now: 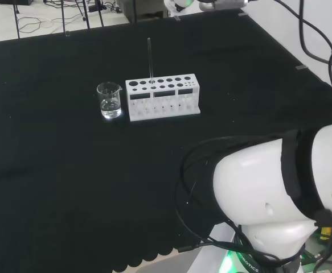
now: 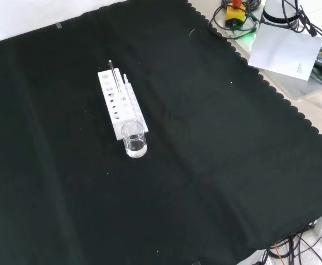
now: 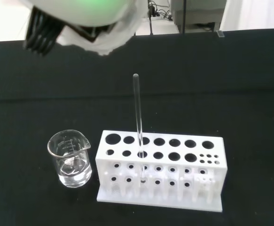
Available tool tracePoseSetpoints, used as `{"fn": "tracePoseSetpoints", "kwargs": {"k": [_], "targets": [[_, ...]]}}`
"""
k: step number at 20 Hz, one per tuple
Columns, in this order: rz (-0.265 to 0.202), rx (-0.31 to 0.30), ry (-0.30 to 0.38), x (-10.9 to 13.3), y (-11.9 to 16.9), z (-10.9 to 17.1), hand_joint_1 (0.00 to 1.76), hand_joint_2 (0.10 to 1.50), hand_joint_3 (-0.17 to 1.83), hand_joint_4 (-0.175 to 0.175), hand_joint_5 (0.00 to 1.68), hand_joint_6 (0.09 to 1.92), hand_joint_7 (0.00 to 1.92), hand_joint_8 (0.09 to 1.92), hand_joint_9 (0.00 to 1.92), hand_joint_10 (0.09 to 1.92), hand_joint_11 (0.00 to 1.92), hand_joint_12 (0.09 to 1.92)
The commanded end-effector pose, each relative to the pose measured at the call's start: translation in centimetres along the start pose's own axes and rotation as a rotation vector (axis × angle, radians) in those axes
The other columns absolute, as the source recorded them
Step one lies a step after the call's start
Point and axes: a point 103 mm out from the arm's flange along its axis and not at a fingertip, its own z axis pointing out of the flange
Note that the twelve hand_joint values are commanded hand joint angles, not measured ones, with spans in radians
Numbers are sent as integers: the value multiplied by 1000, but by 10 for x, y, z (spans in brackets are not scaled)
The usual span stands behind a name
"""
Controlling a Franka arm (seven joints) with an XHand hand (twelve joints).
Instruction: Take the glass rod from the white test tube rack.
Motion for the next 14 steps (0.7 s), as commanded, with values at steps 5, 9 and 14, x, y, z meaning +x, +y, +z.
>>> {"fn": "tracePoseSetpoints", "kwargs": {"k": [5, 9, 14], "targets": [[-43, 17, 38, 16, 76, 17, 908, 588, 702, -149, 0, 87, 0, 87, 50, 87, 0, 674], [-45, 37, 15, 18, 98, 29, 897, 594, 698, -148, 0, 87, 0, 87, 63, 87, 0, 688], [-53, 80, 7, 18, 123, 49, 883, 614, 669, -146, 0, 87, 0, 87, 30, 188, 0, 736]]}}
